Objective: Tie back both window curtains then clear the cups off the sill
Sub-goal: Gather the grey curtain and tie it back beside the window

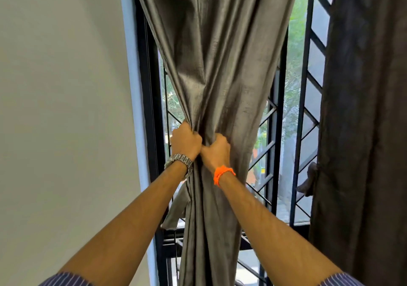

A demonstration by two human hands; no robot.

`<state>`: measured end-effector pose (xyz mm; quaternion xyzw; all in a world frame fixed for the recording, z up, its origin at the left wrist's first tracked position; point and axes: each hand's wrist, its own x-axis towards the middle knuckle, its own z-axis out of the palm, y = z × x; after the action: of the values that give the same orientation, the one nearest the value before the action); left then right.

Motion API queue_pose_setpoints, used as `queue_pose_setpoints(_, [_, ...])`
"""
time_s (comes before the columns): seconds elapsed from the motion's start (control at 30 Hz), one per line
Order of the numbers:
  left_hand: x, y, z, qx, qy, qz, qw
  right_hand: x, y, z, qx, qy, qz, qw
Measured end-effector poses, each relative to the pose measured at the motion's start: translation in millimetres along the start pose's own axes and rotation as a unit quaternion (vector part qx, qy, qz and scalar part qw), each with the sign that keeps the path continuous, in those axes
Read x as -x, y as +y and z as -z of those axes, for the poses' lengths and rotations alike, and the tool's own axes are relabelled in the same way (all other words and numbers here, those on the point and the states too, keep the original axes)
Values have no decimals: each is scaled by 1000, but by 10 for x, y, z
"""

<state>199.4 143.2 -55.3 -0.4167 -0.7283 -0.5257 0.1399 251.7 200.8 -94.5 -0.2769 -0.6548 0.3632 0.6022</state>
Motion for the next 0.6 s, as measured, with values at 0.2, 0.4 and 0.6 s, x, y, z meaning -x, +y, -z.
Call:
queue_pose_setpoints(0.2, [58, -7, 3, 92, -52, 30, 994, 153, 133, -21, -17, -152, -4, 988])
queue_pose_setpoints(0.4, [81, -71, -6, 121, -152, 69, 979, 163, 262, 17, 60, -188, -3, 980])
queue_pose_setpoints(0.6, [169, -136, -24, 119, -160, 50, 979, 125, 365, 277, 166, -227, 40, 959])
